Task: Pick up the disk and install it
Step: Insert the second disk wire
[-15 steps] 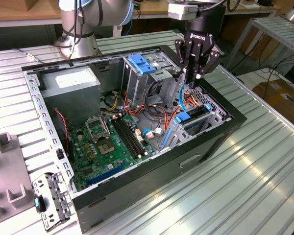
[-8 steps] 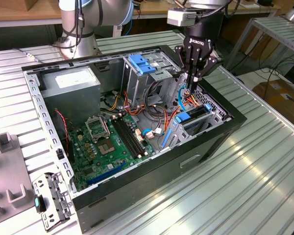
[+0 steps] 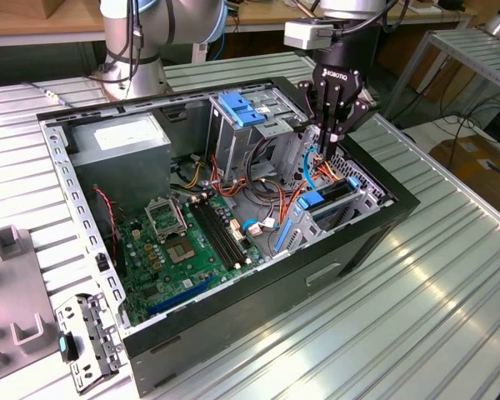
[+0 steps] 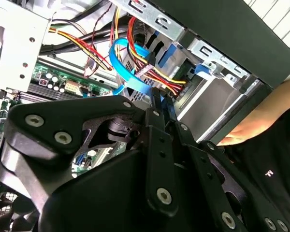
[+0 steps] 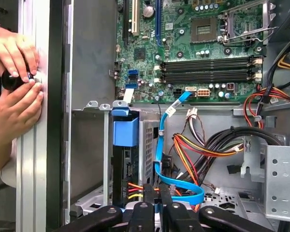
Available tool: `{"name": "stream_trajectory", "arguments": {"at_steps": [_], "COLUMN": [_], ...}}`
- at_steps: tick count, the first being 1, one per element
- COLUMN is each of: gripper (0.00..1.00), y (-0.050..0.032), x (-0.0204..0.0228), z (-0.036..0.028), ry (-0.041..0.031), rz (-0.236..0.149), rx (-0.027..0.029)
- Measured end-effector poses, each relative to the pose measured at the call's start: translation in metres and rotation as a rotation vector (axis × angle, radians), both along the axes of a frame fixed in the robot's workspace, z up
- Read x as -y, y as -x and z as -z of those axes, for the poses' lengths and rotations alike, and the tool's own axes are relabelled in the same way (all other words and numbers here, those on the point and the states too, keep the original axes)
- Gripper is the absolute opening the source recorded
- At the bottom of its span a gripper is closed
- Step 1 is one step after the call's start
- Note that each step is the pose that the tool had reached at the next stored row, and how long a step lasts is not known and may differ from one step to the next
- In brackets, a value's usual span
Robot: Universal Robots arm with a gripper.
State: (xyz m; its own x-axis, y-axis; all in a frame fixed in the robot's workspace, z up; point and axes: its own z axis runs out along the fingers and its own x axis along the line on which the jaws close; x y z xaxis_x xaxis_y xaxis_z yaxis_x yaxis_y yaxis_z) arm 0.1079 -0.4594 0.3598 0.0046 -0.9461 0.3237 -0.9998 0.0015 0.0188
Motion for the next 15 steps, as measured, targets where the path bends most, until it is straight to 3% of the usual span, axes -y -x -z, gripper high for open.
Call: {"name": "stream_trajectory", "arguments": {"at_steps": [3,5,7,10,15], "gripper": [0.16,0.16,0.16,0.16,0.16], "y": [0.0048,0.0159,0.0230,0.0270,0.0271], "x": [0.0002,0.0005,0.0023,0.0038,0.0039], "z": [0.0000,0.0002,0.0008,0.0011,0.0011], "ry": [-0.0005,-0.0013,-0.0033,-0.0071,-0.0072], "rz": [0.000,-0.001,-0.001,-0.002,-0.002], "rx": [0.0002,0.0003,0.0042,0.0102,0.0106]}}
